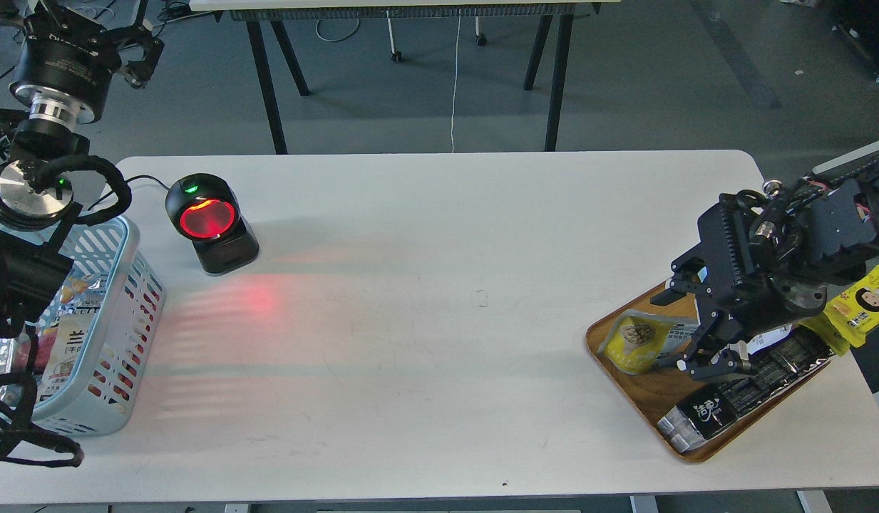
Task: Scan snack and place in basket
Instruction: 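Grasp the yellow-and-white snack bag with the right gripper and lift it, then carry the snack bag toward the scanner and lower it onto the table, then open the right gripper, release the bag, and raise the right arm away, then reach the left gripper to the snack bag and grasp it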
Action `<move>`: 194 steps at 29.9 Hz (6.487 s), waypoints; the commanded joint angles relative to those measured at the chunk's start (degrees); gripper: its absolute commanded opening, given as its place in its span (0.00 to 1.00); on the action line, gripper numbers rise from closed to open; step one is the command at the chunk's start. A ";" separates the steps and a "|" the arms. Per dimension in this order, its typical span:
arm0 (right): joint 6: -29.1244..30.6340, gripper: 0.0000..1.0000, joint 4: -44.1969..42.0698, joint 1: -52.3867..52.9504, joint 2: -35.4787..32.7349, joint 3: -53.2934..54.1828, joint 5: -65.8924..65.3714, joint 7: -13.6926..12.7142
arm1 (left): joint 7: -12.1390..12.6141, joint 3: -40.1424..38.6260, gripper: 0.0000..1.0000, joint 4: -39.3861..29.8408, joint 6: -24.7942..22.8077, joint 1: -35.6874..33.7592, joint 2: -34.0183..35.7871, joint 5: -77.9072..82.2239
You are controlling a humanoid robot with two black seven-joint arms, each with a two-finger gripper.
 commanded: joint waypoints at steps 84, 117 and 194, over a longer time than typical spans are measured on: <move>-0.60 0.00 -28.40 -5.83 41.58 14.21 30.47 0.01 | 0.00 0.35 1.00 0.53 0.00 1.18 -1.70 0.04; -0.51 0.44 -22.53 -2.32 37.73 14.91 30.82 0.01 | 0.00 0.52 1.00 0.18 0.00 1.62 -1.52 0.04; 24.77 1.00 -76.48 -51.35 29.37 88.39 126.88 -5.67 | 0.88 35.85 0.89 -62.84 0.00 -5.77 7.80 132.95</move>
